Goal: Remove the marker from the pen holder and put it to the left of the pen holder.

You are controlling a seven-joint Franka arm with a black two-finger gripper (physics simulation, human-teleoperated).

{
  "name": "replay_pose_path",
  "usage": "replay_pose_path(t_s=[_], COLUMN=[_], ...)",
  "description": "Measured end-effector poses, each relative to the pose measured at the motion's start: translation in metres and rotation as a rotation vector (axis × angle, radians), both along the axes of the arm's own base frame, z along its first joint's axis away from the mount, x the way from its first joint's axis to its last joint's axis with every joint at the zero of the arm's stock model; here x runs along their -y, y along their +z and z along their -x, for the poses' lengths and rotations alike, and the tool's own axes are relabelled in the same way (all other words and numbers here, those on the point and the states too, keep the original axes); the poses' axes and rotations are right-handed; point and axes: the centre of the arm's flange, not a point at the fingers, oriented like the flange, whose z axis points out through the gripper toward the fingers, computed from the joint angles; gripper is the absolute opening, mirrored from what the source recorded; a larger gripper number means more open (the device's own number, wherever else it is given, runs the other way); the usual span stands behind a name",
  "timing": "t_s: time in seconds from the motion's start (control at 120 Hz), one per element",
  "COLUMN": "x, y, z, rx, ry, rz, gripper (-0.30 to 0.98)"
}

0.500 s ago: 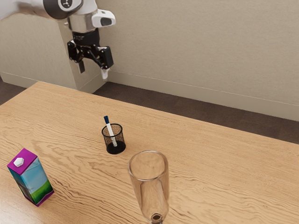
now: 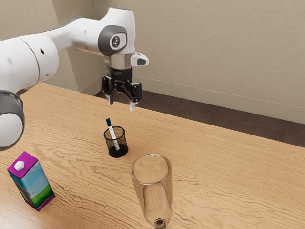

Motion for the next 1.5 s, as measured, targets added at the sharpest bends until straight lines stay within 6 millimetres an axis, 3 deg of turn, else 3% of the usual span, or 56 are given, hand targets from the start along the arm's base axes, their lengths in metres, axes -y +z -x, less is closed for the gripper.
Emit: replay_pose_path(t_s=[0.092,0.258,0.508,0.625,0.725,0.992,1.092,1.5], x=[0.002,-0.045,-0.118,-0.147,-0.149,-0.144,-0.145,-0.141], y=[-0.021,-0.08,-0.074,-0.103,-0.119,-0.121,-0.13,-0.122], z=[-0.014,-0.04,-0.045,-0.044,-0.044,-0.026,-0.026,-0.034], rx=[-0.003,-0.044,-0.003,-0.039,-0.059,-0.088,-0.096,-0.059], ry=[0.009,0.096,0.193,0.246,0.255,0.249,0.244,0.217], rz=[0.022,0.059,0.083,0.136,0.167,0.192,0.193,0.201], gripper=[0.69,0.69,0.69,0.69,0.69,0.68,0.65,0.09])
